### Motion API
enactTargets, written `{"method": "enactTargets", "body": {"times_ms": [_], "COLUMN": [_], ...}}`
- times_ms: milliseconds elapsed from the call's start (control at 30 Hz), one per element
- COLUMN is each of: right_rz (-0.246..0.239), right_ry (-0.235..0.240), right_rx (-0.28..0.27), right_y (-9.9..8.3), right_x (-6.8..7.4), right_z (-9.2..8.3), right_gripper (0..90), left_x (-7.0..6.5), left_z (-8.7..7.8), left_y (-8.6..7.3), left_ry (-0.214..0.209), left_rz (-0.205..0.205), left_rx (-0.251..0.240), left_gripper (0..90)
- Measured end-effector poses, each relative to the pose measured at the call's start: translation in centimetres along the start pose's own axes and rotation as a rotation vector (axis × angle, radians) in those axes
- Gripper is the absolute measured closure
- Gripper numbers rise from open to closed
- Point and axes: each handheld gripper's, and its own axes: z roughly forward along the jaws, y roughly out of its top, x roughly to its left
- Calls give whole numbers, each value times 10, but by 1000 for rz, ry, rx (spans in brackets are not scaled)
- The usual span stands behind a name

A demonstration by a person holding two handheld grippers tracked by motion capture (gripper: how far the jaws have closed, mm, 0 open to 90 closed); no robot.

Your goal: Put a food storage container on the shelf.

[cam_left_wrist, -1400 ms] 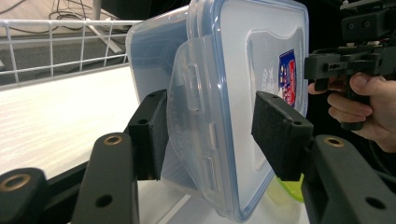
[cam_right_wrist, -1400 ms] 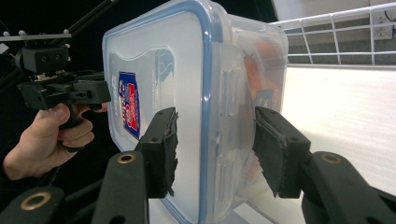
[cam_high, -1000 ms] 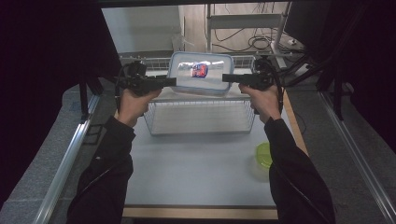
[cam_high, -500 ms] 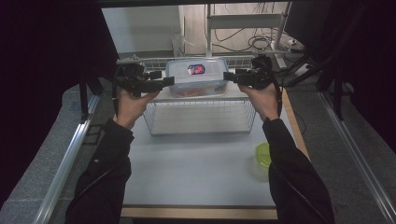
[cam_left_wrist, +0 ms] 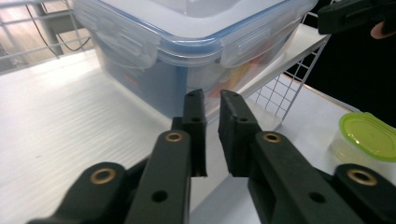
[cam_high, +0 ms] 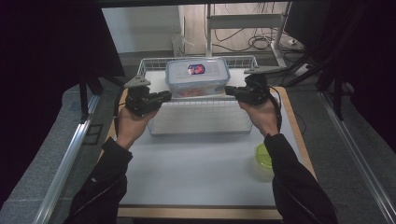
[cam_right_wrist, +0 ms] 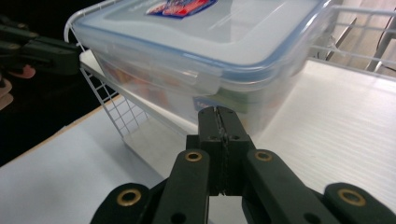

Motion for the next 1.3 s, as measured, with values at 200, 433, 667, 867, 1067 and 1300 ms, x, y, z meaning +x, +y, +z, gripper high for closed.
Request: {"method": "enactTargets", "body": {"times_ms": [200,433,667,867,1067,1300], "right_rz": [-12,9,28,12,-10,-33], "right_ry": [-14,-37,-40,-28,-7,31], "right_rx": [28,25,24,10,11,41], "right_y": [1,2,1,-2,-10,-26], "right_x": [2,-4,-8,-2,8,19], "right_z": [14,21,26,19,13,10], "right_gripper": [896,895,874,786,601,402], "left_x": [2,10,15,6,-4,-25], "left_z": [12,19,22,16,11,2], "left_y": [5,9,13,8,2,-17], "left_ry": [42,52,59,42,57,-2], "left_rz": [-16,-50,-68,-31,29,98], "left_rx": [-1,8,9,13,44,61], "left_gripper": [838,828,811,682,456,267]}}
